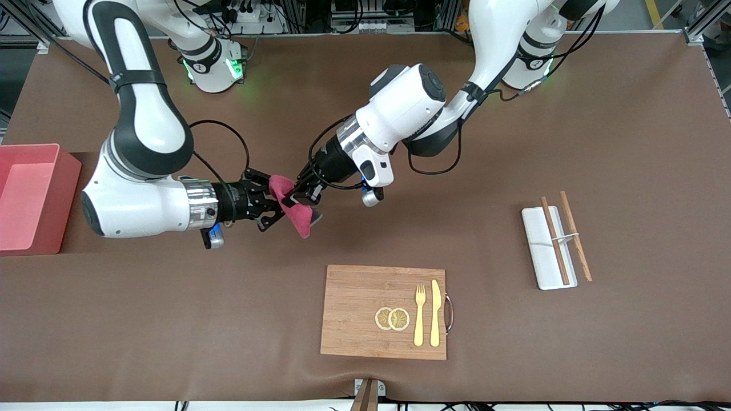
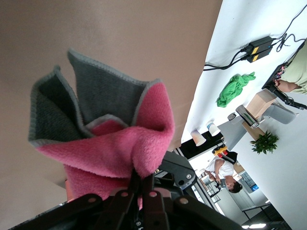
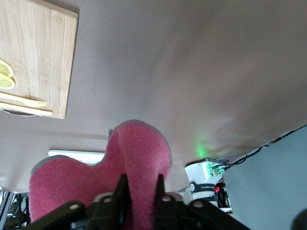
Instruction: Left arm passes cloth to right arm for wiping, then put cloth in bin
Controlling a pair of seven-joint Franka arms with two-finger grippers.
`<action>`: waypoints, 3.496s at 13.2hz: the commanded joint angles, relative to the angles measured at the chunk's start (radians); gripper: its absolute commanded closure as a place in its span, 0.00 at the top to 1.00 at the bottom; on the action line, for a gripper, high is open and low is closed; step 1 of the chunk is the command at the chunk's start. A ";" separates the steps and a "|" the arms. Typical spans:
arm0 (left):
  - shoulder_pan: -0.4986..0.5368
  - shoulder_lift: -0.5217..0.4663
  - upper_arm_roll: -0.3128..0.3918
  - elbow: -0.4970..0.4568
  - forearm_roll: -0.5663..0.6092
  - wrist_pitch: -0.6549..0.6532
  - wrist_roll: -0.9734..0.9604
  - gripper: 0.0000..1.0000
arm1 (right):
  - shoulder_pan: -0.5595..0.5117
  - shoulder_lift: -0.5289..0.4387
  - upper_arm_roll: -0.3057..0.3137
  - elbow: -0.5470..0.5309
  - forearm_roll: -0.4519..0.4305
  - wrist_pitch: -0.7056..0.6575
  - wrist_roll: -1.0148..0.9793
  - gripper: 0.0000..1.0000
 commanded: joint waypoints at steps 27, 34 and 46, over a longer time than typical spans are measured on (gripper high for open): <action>0.580 -0.358 0.011 0.021 0.340 -1.053 1.028 1.00 | -0.320 0.076 -0.056 -0.401 -0.715 0.606 -1.539 0.00; 0.700 -0.427 0.010 0.024 0.386 -1.196 1.248 1.00 | -0.511 0.090 -0.056 -0.245 -0.911 0.606 -1.973 0.00; 0.553 -0.660 0.273 -0.134 0.423 -1.305 1.553 1.00 | -0.142 0.111 -0.036 -0.277 -0.648 0.393 -1.225 0.00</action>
